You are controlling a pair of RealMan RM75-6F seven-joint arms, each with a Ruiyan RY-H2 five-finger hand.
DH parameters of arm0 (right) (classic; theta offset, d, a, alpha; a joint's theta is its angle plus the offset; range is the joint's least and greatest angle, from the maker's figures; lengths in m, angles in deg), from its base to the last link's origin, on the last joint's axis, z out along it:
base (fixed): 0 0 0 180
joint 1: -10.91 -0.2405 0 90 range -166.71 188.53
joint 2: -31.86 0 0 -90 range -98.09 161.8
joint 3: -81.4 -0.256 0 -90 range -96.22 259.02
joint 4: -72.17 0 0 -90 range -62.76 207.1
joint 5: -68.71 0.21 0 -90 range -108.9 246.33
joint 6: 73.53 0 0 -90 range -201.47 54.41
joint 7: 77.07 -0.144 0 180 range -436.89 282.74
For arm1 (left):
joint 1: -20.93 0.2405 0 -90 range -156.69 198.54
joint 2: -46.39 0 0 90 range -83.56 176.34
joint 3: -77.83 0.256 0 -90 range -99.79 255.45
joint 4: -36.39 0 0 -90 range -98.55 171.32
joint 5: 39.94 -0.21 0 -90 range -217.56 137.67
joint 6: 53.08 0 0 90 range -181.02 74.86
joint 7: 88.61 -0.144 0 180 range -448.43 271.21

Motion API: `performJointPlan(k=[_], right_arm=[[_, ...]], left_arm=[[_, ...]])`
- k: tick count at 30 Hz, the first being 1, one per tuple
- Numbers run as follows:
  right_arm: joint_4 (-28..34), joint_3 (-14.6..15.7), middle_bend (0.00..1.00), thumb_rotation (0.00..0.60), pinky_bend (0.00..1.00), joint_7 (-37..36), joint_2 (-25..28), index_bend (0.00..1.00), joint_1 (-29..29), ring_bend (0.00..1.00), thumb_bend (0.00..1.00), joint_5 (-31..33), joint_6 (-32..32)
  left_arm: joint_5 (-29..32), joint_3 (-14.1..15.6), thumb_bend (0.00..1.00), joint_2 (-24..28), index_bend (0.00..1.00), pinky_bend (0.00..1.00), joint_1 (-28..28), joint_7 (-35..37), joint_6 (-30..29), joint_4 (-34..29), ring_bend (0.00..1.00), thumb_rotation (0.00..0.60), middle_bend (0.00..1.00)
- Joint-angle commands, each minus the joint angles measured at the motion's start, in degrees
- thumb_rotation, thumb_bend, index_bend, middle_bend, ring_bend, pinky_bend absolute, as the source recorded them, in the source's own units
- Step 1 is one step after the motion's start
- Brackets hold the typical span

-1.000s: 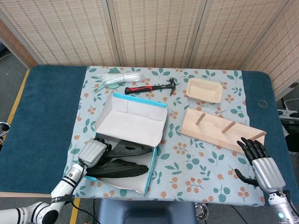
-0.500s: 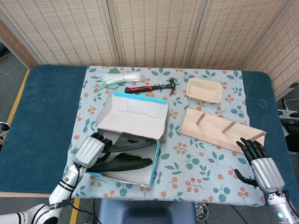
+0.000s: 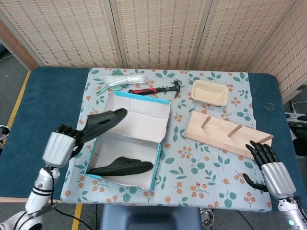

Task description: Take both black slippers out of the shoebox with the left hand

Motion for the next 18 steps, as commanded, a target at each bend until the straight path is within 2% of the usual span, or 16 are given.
performJointPlan(k=[1, 6, 12, 15, 18], right_arm=[[0.18, 0.08, 0.00, 0.511, 0.00, -0.11, 0.15, 0.00, 0.18, 0.00, 0.25, -0.40, 0.35], [0.44, 0.42, 0.00, 0.511, 0.00, -0.25, 0.38, 0.00, 0.31, 0.00, 0.25, -1.38, 0.76], [0.63, 0.63, 0.00, 0.512, 0.00, -0.33, 0.43, 0.00, 0.23, 0.00, 0.25, -1.58, 0.37], [1.00, 1.32, 0.00, 0.511, 0.00, -1.50, 0.85, 0.00, -0.11, 0.00, 0.25, -2.53, -0.36], [0.97, 1.37, 0.00, 0.511, 0.00, -1.38, 0.88, 0.00, -0.16, 0.00, 0.25, -2.72, -0.40]], left_arm=[[4.95, -2.46, 0.65, 1.42, 0.85, 0.44, 2.19, 3.76, -0.07, 6.85, 0.50, 0.600, 0.79], [8.66, -3.36, 0.66, -2.12, 0.83, 0.45, 2.32, 10.26, 3.43, 22.21, 0.52, 0.600, 0.77], [11.29, -3.23, 0.66, -6.83, 0.82, 0.44, 2.56, 13.90, 7.59, 35.65, 0.52, 0.600, 0.76], [12.02, -2.63, 0.64, -9.57, 0.75, 0.41, 2.48, 14.45, 10.24, 40.16, 0.51, 0.600, 0.70], [12.73, -2.90, 0.63, -12.07, 0.63, 0.40, 2.19, 16.62, 12.02, 42.73, 0.48, 0.600, 0.62]])
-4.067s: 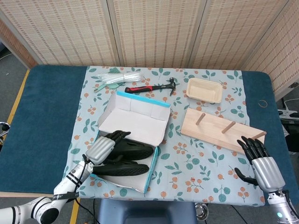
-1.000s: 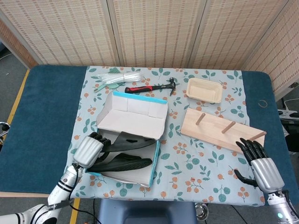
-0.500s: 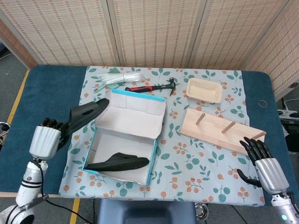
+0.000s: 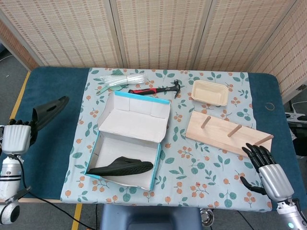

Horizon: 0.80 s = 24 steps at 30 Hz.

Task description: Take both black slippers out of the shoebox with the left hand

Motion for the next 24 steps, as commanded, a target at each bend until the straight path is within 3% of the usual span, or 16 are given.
performJointPlan(k=[1, 3, 6, 8, 11, 15, 18, 24], right_arm=[[0.06, -0.01, 0.00, 0.511, 0.00, 0.19, -0.03, 0.00, -0.02, 0.00, 0.25, 0.04, 0.01], [0.08, -0.03, 0.00, 0.511, 0.00, 0.30, -0.08, 0.00, -0.01, 0.00, 0.25, 0.10, 0.00], [0.26, 0.32, 0.00, 0.511, 0.00, -0.23, 0.02, 0.00, -0.22, 0.00, 0.25, -0.16, -0.59], [0.29, 0.44, 0.00, 0.512, 0.00, -0.11, 0.09, 0.00, -0.31, 0.00, 0.25, -0.33, -0.79], [0.43, 0.45, 0.00, 0.512, 0.00, 0.13, 0.13, 0.00, -0.20, 0.00, 0.25, -0.43, -0.54], [0.48, 0.35, 0.00, 0.516, 0.00, -0.48, 0.42, 0.00, 0.00, 0.00, 0.25, -0.29, -0.02], [0.43, 0.36, 0.00, 0.515, 0.00, -0.80, 0.58, 0.00, 0.05, 0.00, 0.25, -0.27, 0.10], [0.46, 0.38, 0.00, 0.516, 0.00, -1.10, 0.74, 0.00, 0.20, 0.00, 0.25, -0.38, 0.44]], left_arm=[[1.58, -0.14, 0.62, -3.89, 0.60, 0.40, -0.26, 3.34, 3.09, 3.95, 0.48, 0.600, 0.61], [1.95, -0.36, 0.61, -5.26, 0.56, 0.40, -0.49, 4.52, 4.09, 5.21, 0.47, 0.600, 0.59], [2.96, -0.91, 0.56, -6.84, 0.42, 0.40, -0.74, 5.14, 5.68, 6.15, 0.41, 0.600, 0.51], [4.51, -1.65, 0.52, -7.61, 0.28, 0.35, -0.78, 5.16, 7.47, 5.57, 0.33, 0.600, 0.41], [7.65, -2.73, 0.49, -7.59, 0.19, 0.23, -0.62, 3.78, 11.07, 3.03, 0.23, 0.600, 0.31], [11.62, -3.98, 0.43, -6.13, 0.05, 0.18, -0.17, 0.06, 14.03, -2.01, 0.06, 0.600, 0.10], [12.42, -4.39, 0.40, -4.17, 0.00, 0.16, 0.47, 0.64, 14.31, -7.25, 0.00, 0.600, 0.01], [10.53, -3.01, 0.38, 1.19, 0.00, 0.14, 2.71, 1.39, 11.76, -19.57, 0.00, 0.600, 0.00]])
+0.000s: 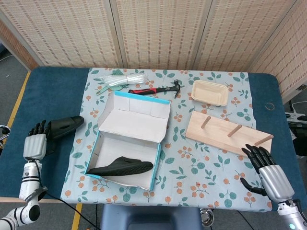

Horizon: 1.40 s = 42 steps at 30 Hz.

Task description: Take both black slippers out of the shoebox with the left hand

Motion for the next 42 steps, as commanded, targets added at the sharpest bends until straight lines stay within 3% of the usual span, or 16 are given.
performJointPlan(k=[1, 9, 14, 18, 22, 29, 36, 42], right_arm=[[0.06, 0.05, 0.00, 0.516, 0.00, -0.01, 0.06, 0.00, 0.09, 0.00, 0.25, -0.16, 0.19], [0.22, 0.41, 0.00, 0.516, 0.00, 0.45, 0.00, 0.00, 0.24, 0.00, 0.25, -0.86, 0.29], [0.00, 0.19, 0.00, 0.516, 0.00, 1.36, -0.72, 0.00, -0.03, 0.00, 0.25, -0.70, -0.22], [0.10, 0.36, 0.00, 0.515, 0.00, 2.52, -1.44, 0.00, -0.69, 0.00, 0.25, -0.48, -1.98], [0.26, 0.65, 0.00, 0.516, 0.00, 1.08, -1.02, 0.00, -0.79, 0.00, 0.25, -1.32, -1.58], [-0.42, 0.45, 0.00, 0.515, 0.00, 0.93, -1.12, 0.00, -0.99, 0.00, 0.25, -0.73, -1.89], [-0.36, 0.53, 0.00, 0.516, 0.00, -0.11, -0.58, 0.00, -0.78, 0.00, 0.25, -1.03, -1.04], [-0.61, 0.49, 0.00, 0.516, 0.00, -0.90, -0.22, 0.00, -0.65, 0.00, 0.25, -1.02, -0.53]], left_arm=[[-1.17, 1.12, 0.38, 4.76, 0.00, 0.14, 2.22, 0.62, -1.81, -9.31, 0.00, 0.600, 0.00], [-4.76, 3.77, 0.38, 11.97, 0.00, 0.12, 5.97, 0.36, -7.16, -21.25, 0.00, 0.600, 0.00], [-13.24, 4.08, 0.37, 15.44, 0.00, 0.09, 7.37, 9.26, -13.05, -28.64, 0.00, 0.600, 0.00], [-17.30, 5.85, 0.37, 18.67, 0.00, 0.10, 4.96, 12.70, -8.51, -36.91, 0.00, 0.600, 0.00], [-16.10, 6.55, 0.37, 19.85, 0.00, 0.10, 1.10, 14.92, -0.34, -42.38, 0.00, 0.600, 0.00], [-10.23, 5.56, 0.37, 16.33, 0.00, 0.11, -5.20, 7.90, 7.93, -45.07, 0.00, 0.600, 0.00], [-5.51, 6.10, 0.37, 10.31, 0.00, 0.11, -8.23, -1.77, 8.45, -43.54, 0.00, 0.600, 0.00], [-3.05, 7.34, 0.37, 8.22, 0.00, 0.12, -9.32, -6.70, 8.13, -43.20, 0.00, 0.600, 0.00]])
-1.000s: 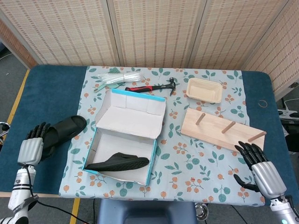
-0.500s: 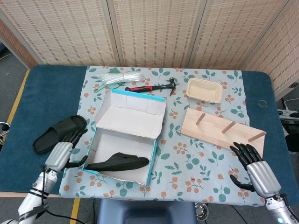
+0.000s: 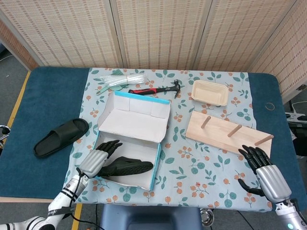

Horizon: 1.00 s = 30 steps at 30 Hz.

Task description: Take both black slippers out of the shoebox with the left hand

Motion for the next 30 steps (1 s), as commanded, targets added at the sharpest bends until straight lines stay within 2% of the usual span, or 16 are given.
performJointPlan(k=[1, 8, 13, 19, 26, 30], right_arm=[[-0.09, 0.04, 0.00, 0.516, 0.00, -0.12, 0.04, 0.00, -0.04, 0.00, 0.25, -0.02, -0.08], [-0.10, 0.22, 0.00, 0.515, 0.00, -0.06, 0.00, 0.00, -0.11, 0.00, 0.25, -0.29, -0.23], [0.02, 0.47, 0.00, 0.516, 0.00, 0.18, -0.05, 0.00, -0.20, 0.00, 0.25, -0.55, -0.55], [0.09, 0.49, 0.00, 0.516, 0.00, 0.11, 0.01, 0.00, -0.19, 0.00, 0.25, -0.54, -0.48], [0.09, 0.63, 0.00, 0.515, 0.00, -0.20, 0.19, 0.00, -0.12, 0.00, 0.25, -0.81, -0.22], [0.10, 0.65, 0.00, 0.516, 0.00, -0.35, 0.31, 0.00, 0.00, 0.00, 0.25, -0.91, 0.09]], left_arm=[[1.36, 0.98, 0.37, -1.19, 0.00, 0.12, -0.81, -2.13, -0.15, 0.02, 0.00, 0.600, 0.00], [2.86, 1.59, 0.37, -1.30, 0.00, 0.12, -1.50, -3.65, -0.34, -0.81, 0.01, 0.600, 0.03], [0.20, 0.74, 0.37, -1.18, 0.00, 0.12, -1.12, -2.14, -3.30, -1.23, 0.01, 0.600, 0.04], [-1.43, 0.63, 0.38, 0.16, 0.01, 0.12, -0.85, 0.30, -4.21, -2.55, 0.01, 0.600, 0.05], [-1.57, 0.89, 0.38, 2.28, 0.01, 0.12, -1.55, 4.82, -1.49, -4.44, 0.01, 0.600, 0.05], [0.67, 1.51, 0.37, 2.84, 0.01, 0.13, -2.76, 4.74, 1.46, -3.97, 0.00, 0.600, 0.05]])
